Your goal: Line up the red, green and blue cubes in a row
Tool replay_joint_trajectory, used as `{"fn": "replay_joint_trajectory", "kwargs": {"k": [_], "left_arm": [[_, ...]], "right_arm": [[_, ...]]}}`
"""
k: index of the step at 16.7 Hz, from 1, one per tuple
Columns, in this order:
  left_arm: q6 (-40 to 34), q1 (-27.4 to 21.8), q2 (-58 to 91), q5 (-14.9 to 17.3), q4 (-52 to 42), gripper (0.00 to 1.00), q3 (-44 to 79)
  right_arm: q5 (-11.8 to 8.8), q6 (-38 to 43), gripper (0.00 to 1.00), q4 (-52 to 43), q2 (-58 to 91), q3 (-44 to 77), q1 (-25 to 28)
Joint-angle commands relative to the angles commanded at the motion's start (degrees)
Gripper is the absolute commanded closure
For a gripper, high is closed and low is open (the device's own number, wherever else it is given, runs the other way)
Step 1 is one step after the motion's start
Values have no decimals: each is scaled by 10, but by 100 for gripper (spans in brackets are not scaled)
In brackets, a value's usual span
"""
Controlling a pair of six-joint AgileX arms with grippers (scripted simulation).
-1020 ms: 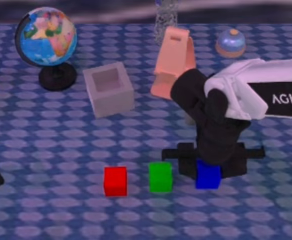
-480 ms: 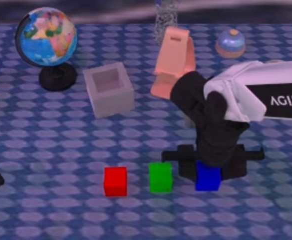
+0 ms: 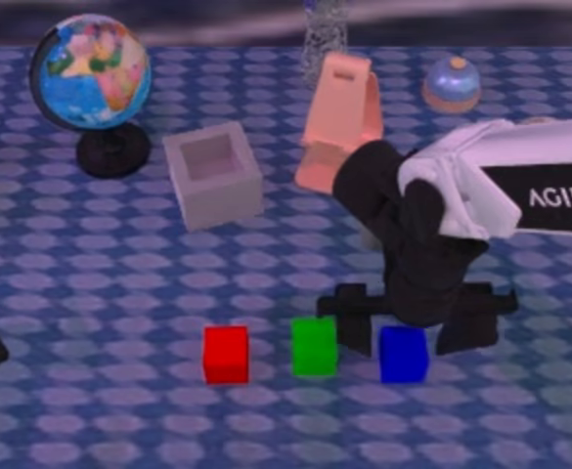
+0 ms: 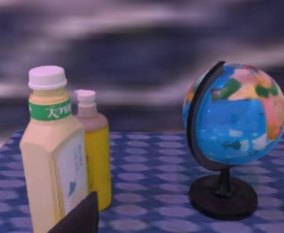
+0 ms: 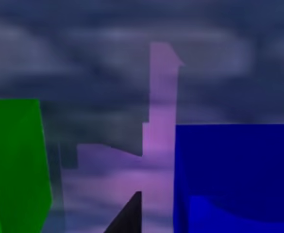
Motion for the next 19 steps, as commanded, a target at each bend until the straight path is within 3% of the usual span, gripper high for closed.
{"fn": "replay_joint_trajectory", "kwargs": {"k": [10,19], "left_arm": [[0,0,0,0,0,0,0],[0,0,0,0,0,0,0]], "right_arm": [[0,0,0,-2,-1,2,0],[0,-1,0,-146,-59,88,4]]}}
